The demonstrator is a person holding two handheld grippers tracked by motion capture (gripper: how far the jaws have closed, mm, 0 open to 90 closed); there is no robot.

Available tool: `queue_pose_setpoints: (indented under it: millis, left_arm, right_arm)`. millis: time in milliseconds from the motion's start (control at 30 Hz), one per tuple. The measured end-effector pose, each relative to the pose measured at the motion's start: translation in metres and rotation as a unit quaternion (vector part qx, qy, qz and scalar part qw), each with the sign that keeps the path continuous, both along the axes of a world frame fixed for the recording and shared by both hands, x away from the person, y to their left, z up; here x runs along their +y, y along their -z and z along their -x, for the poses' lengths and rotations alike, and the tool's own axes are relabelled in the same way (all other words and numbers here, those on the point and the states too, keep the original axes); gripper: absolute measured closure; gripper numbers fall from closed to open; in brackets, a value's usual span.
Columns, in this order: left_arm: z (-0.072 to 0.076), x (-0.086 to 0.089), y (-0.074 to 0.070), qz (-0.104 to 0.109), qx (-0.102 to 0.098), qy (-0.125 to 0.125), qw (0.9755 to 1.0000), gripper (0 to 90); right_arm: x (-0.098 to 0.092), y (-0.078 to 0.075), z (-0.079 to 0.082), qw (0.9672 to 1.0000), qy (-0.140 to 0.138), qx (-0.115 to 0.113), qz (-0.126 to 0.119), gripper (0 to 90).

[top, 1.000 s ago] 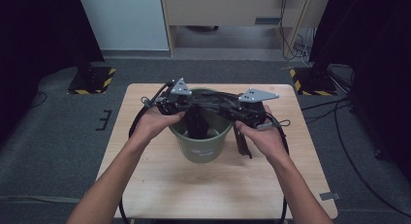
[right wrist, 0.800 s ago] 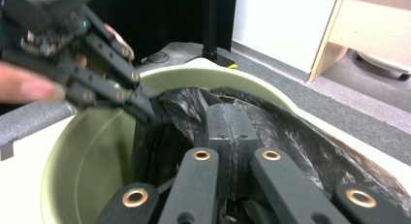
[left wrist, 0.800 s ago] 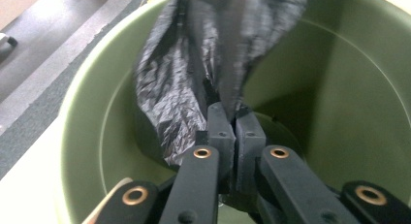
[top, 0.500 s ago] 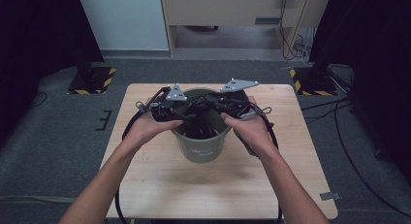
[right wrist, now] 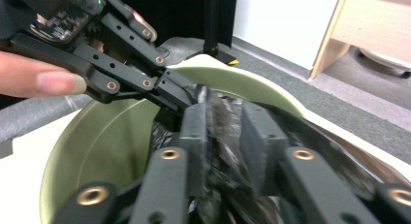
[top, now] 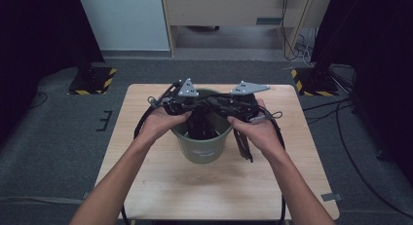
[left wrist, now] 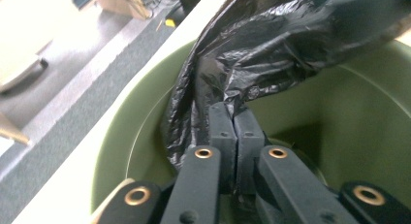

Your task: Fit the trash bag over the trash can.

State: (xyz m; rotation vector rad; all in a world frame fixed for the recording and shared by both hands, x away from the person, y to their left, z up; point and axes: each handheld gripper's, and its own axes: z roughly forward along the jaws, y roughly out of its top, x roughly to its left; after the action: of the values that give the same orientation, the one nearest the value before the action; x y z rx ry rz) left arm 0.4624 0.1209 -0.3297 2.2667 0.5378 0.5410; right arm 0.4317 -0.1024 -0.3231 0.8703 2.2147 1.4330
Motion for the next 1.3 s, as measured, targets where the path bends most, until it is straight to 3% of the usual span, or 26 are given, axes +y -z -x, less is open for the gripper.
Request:
queue_pose_setpoints:
  millis: [133, 267, 467, 633, 867, 1000, 1100, 1167, 1300]
  left_arm:
    - [-0.003, 0.003, 0.000, 0.009, 0.016, -0.019, 0.9997, 90.0]
    - [-0.004, 0.004, 0.000, 0.009, 0.021, -0.022, 0.9995, 90.0]
    - [-0.004, 0.005, -0.001, 0.010, 0.021, -0.023, 0.9994, 90.0]
    - [-0.004, 0.006, -0.002, 0.018, 0.023, -0.026, 0.9992, 90.0]
    - [-0.003, 0.009, -0.004, 0.017, 0.026, -0.022, 0.9993, 90.0]
    - [-0.002, 0.008, -0.004, 0.024, 0.028, -0.020, 0.9991, 90.0]
    - [-0.001, 0.008, -0.004, 0.018, 0.028, -0.011, 0.9994, 90.0]
    - [0.001, 0.007, -0.003, 0.025, 0.029, -0.010, 0.9992, 90.0]
    - [0.004, 0.008, 0.000, 0.019, 0.036, -0.001, 0.9992, 89.4]
  right_arm:
    - [-0.015, -0.001, 0.010, 1.0000, 0.001, -0.008, -0.001, 63.0]
    - [-0.027, 0.003, 0.019, 0.9999, 0.004, -0.015, 0.006, 63.2]
    - [-0.042, 0.010, 0.026, 0.9998, 0.002, -0.015, 0.012, 72.8]
    - [-0.045, 0.015, 0.029, 0.9998, -0.004, -0.012, 0.017, 74.0]
    - [-0.038, 0.018, 0.027, 0.9994, -0.003, -0.022, 0.026, 60.0]
    - [-0.031, 0.019, 0.025, 0.9991, -0.006, -0.026, 0.033, 57.8]
    - [-0.027, 0.019, 0.023, 0.9988, -0.007, -0.028, 0.040, 62.6]
    - [-0.025, 0.020, 0.021, 0.9986, -0.003, -0.026, 0.047, 70.0]
    - [-0.027, 0.022, 0.015, 0.9987, 0.002, -0.015, 0.048, 80.7]
